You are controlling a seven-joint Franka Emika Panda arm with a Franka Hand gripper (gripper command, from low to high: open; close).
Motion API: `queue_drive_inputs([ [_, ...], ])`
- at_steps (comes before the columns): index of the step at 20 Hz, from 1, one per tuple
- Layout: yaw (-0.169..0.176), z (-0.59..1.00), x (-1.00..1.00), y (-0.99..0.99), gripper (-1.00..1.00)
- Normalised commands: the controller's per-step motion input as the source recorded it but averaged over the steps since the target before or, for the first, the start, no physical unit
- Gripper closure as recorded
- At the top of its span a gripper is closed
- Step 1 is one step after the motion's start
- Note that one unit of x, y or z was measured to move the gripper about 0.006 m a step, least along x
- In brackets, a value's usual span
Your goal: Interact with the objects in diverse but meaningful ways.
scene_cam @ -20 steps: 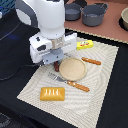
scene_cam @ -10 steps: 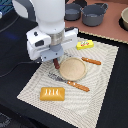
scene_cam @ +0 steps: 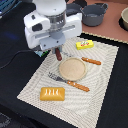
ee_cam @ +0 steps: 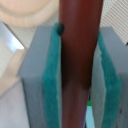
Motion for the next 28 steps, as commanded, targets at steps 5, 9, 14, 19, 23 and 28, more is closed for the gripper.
queue_drive_inputs([
  [5, -0.082, 0.06, 0.92, 0.03, 1.00],
  [9, -0.085, -0.01, 0.93, 0.00, 1.00],
  [14, -0.076, -0.13, 0.89, 0.00, 1.00],
  [19, -0.067, -0.15, 0.64, -0.02, 1.00],
  [23, -0.052, -0.14, 0.48, -0.07, 1.00],
  [28, -0.009, -0.05, 0.15, -0.01, 1.00],
])
